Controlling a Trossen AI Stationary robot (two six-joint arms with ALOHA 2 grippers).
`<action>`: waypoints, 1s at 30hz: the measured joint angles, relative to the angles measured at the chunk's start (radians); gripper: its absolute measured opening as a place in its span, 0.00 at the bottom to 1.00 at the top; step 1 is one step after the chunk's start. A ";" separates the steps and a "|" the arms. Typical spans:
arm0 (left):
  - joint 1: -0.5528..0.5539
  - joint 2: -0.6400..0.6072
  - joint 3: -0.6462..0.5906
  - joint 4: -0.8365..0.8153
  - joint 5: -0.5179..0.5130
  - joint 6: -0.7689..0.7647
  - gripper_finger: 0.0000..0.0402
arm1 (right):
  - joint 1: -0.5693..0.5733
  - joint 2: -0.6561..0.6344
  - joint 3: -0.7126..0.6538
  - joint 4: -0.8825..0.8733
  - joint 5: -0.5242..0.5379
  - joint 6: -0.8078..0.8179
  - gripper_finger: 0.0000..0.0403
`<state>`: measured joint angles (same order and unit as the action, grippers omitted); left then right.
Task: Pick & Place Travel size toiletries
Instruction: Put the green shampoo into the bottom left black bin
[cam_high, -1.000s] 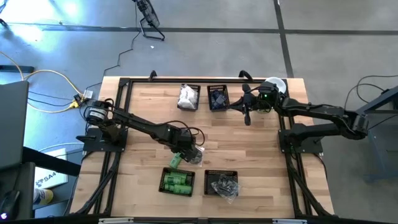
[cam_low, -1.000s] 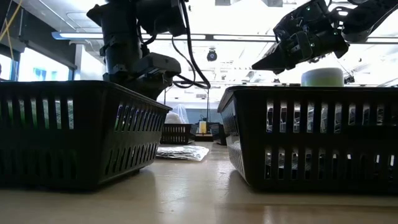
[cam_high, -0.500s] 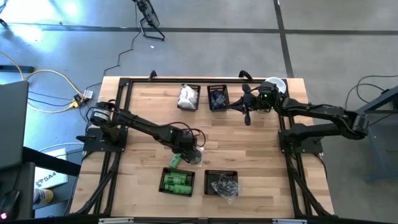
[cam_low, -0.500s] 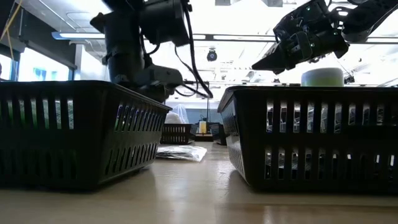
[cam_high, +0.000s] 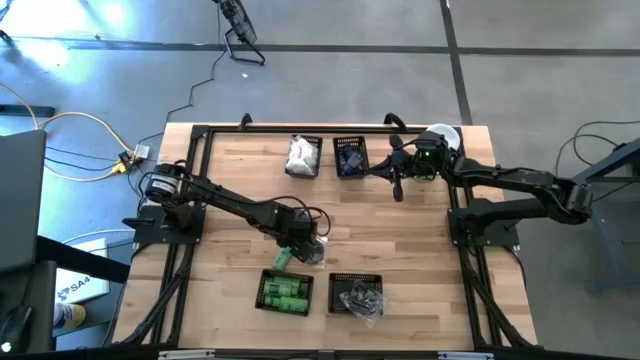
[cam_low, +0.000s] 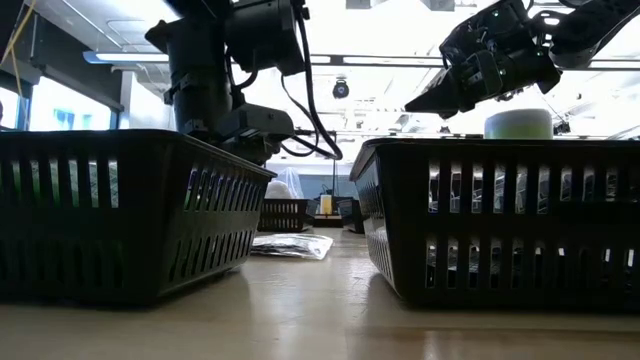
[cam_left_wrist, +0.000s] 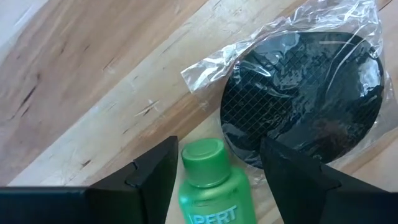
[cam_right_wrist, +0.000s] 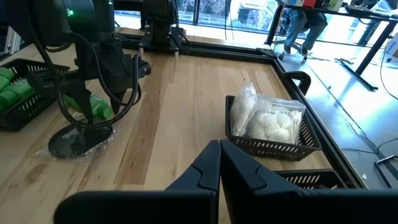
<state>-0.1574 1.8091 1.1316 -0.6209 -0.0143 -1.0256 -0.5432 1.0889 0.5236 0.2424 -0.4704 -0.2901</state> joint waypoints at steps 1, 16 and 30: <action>0.000 0.000 0.000 0.000 0.000 0.000 0.54 | 0.000 0.000 0.000 0.000 0.000 0.000 0.01; 0.000 -0.001 -0.002 -0.003 0.000 0.008 0.33 | 0.000 0.000 0.000 0.000 0.000 0.000 0.01; 0.000 0.003 0.058 -0.046 -0.059 0.121 0.22 | 0.000 0.000 0.000 0.000 0.000 0.000 0.01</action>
<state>-0.1570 1.8118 1.1900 -0.6672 -0.0735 -0.9042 -0.5434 1.0889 0.5232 0.2424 -0.4705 -0.2906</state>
